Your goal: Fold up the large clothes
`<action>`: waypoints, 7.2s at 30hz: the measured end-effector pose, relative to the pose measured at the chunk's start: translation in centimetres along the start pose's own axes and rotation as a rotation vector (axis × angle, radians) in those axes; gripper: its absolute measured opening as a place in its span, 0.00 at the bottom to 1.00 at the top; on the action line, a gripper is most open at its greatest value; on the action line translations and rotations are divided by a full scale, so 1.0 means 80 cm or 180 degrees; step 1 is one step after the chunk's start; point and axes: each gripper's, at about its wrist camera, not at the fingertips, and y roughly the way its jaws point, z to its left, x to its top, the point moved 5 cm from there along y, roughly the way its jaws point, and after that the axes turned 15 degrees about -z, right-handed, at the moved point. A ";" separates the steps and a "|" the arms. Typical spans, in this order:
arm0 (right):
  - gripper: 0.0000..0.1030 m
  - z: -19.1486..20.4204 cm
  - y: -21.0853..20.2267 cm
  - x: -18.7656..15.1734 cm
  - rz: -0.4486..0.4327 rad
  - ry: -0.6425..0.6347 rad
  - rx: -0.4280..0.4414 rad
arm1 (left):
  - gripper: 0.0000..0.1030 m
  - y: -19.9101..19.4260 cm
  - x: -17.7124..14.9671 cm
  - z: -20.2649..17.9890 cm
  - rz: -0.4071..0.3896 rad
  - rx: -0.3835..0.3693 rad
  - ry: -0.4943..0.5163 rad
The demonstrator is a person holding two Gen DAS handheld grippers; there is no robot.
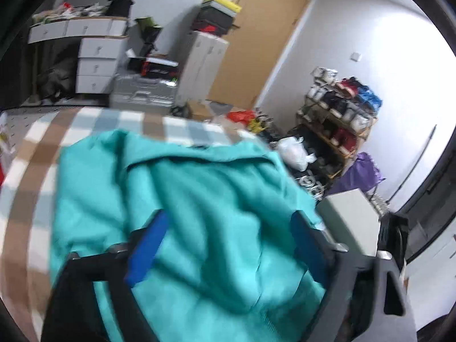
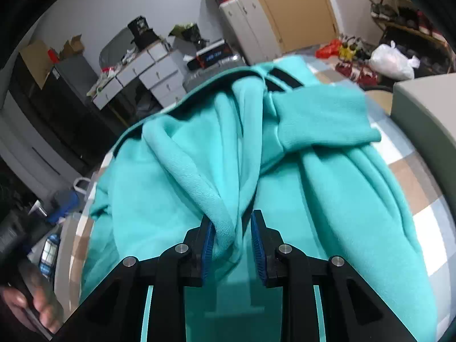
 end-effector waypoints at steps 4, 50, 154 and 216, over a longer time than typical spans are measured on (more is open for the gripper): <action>0.25 0.001 -0.017 0.014 -0.0245 -0.0097 0.0082 | 0.83 0.067 -0.035 0.006 0.0396 -0.0028 0.0010; 0.37 0.025 0.239 0.093 0.0874 -0.1739 -0.0584 | 0.47 0.030 -0.063 0.129 0.0883 0.1027 0.0067; 0.91 0.142 -0.159 -0.041 0.0232 -0.1012 0.1217 | 0.68 -0.206 -0.134 0.056 0.1094 0.0588 0.1264; 0.83 -0.051 -0.208 -0.093 0.0978 -0.0790 -0.0102 | 0.55 -0.146 -0.227 0.032 0.1462 0.0074 0.1522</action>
